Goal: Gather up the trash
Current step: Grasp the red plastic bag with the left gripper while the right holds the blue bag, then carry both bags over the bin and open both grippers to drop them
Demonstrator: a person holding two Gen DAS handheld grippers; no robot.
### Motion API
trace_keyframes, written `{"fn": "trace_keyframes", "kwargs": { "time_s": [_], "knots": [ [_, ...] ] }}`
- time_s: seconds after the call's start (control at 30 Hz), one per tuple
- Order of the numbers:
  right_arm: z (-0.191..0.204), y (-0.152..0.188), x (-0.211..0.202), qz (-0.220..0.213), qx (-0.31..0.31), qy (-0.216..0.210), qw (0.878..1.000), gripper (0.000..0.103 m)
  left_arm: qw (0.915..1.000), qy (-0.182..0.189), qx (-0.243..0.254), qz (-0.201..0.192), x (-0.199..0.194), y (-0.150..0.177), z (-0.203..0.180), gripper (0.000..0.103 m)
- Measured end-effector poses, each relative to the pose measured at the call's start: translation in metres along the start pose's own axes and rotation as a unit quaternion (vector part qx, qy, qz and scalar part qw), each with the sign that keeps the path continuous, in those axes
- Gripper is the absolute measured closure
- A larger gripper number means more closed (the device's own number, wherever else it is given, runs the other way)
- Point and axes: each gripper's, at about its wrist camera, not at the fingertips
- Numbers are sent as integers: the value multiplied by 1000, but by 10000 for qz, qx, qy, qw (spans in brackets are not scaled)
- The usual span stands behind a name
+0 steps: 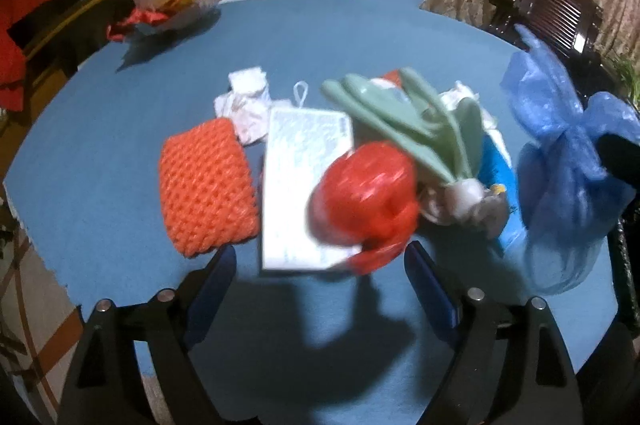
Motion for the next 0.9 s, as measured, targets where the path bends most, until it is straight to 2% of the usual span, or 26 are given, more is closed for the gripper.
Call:
{"fn": "trace_keyframes", "kwargs": {
  "time_s": [0.17, 0.23, 0.27, 0.57, 0.9],
  "knots": [
    [-2, -2, -1, -9, 44, 13, 10000, 88, 10000, 25, 28, -52, 4, -10, -13, 21],
    [-2, -1, -1, -7, 46, 14, 10000, 88, 10000, 32, 68, -4, 8, -11, -17, 36],
    [-2, 0, -1, -14, 41, 15, 10000, 88, 9999, 69, 84, 50, 11, -11, -18, 52],
    [-6, -1, -9, -85, 36, 38, 10000, 88, 9995, 188, -57, -244, -17, -14, -14, 57],
    [-22, 5, -49, -276, 121, 243, 9992, 88, 9984, 190, -42, -537, -70, -17, -23, 57]
  ]
}}
Point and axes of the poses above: each gripper's, at about its wrist camera, not at the fingertips, and x roughly the way its jaws point, z to its left, y to its underside, and after that the axes turned 8 degrees about -x, right-handed
